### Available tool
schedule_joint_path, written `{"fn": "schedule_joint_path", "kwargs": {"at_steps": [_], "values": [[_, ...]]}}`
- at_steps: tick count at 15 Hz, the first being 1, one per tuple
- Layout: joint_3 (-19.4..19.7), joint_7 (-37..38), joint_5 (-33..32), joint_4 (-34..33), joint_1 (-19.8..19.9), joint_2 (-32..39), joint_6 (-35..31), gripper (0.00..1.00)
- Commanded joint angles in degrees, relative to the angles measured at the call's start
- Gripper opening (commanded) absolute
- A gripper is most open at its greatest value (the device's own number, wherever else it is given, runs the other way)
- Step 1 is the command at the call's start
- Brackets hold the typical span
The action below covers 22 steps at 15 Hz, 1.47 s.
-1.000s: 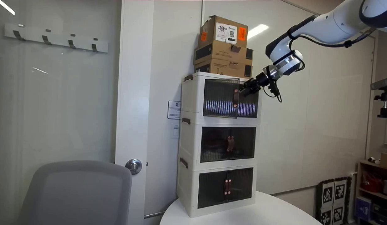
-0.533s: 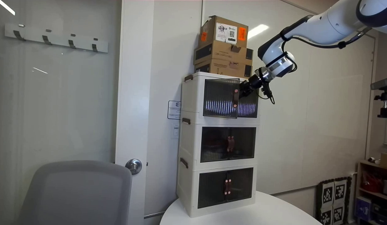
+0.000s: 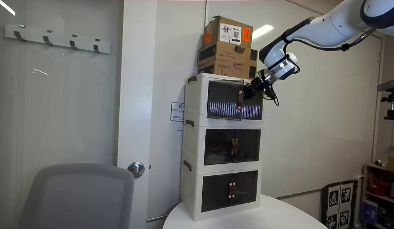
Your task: Open the top left and right cabinet doors, respectively
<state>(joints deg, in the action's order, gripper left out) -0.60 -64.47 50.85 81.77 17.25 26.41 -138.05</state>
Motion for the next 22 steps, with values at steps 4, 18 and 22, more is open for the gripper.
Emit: {"fn": "schedule_joint_path", "kwargs": {"at_steps": [4,18,22], "values": [[-0.5,-1.0,0.0,-0.9,0.1,1.4,0.1,1.0],[-1.6,-19.6,3.0,-6.2,4.2,4.1,21.4,1.0],[-1.6,-19.5,3.8,-6.0,4.5,4.0,25.9,1.0]]}}
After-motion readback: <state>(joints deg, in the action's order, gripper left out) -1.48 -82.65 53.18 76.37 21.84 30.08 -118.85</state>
